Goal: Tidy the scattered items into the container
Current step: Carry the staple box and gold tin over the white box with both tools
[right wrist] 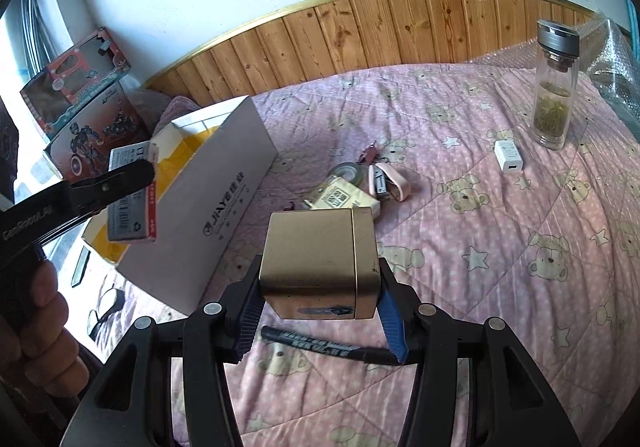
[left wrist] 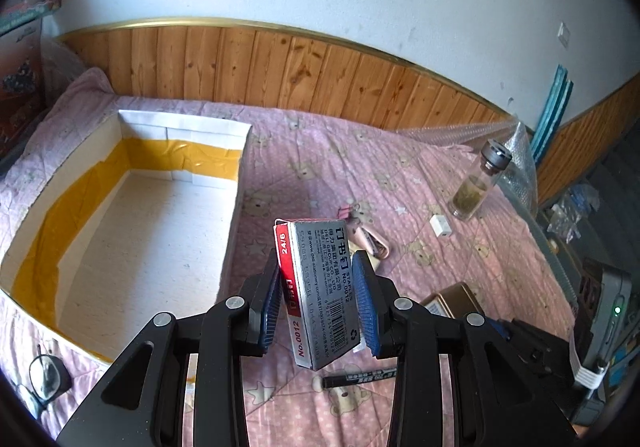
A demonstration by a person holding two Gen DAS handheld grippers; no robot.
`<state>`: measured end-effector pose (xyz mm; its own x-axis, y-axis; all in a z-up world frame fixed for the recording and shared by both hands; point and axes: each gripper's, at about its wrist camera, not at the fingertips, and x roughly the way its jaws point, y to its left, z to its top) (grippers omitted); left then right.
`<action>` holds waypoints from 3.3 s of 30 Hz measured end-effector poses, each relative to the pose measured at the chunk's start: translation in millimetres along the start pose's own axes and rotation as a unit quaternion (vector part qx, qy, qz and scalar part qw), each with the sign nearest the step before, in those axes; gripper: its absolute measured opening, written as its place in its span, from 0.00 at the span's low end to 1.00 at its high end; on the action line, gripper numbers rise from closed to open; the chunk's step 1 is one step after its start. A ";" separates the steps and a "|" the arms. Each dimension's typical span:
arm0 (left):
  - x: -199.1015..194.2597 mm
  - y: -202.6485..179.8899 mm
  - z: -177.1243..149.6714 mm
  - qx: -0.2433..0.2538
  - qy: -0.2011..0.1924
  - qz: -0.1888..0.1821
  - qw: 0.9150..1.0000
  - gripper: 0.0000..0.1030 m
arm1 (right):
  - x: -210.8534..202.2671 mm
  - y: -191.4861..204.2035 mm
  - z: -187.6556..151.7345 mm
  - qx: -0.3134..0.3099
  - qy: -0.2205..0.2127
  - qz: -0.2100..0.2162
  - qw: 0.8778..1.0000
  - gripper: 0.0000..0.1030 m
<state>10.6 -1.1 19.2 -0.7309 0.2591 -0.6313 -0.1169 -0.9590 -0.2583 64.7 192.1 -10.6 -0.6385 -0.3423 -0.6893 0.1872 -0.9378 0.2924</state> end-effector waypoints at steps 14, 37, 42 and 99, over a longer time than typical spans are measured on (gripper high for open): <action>-21.0 10.1 10.2 -0.014 -0.025 -0.001 1.000 0.35 | -33.8 33.6 6.2 -0.009 -0.021 0.024 0.999 0.51; -60.3 67.4 30.8 -0.092 -0.064 -0.027 0.993 0.35 | -66.8 108.1 43.0 -0.064 -0.053 0.078 0.993 0.51; -64.8 78.7 32.9 -0.102 -0.069 -0.025 0.992 0.35 | -62.8 119.5 44.4 -0.071 -0.050 0.084 0.993 0.51; -41.2 161.6 90.2 -0.111 -0.058 0.011 0.992 0.35 | -6.8 189.1 92.0 -0.113 -0.024 0.126 0.985 0.51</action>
<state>-38.8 -177.1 69.4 -0.8056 0.2115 -0.5534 0.0413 -0.9118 -0.4086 35.7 22.5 110.4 -0.5841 -0.5683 -0.5796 0.5031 -0.8138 0.2909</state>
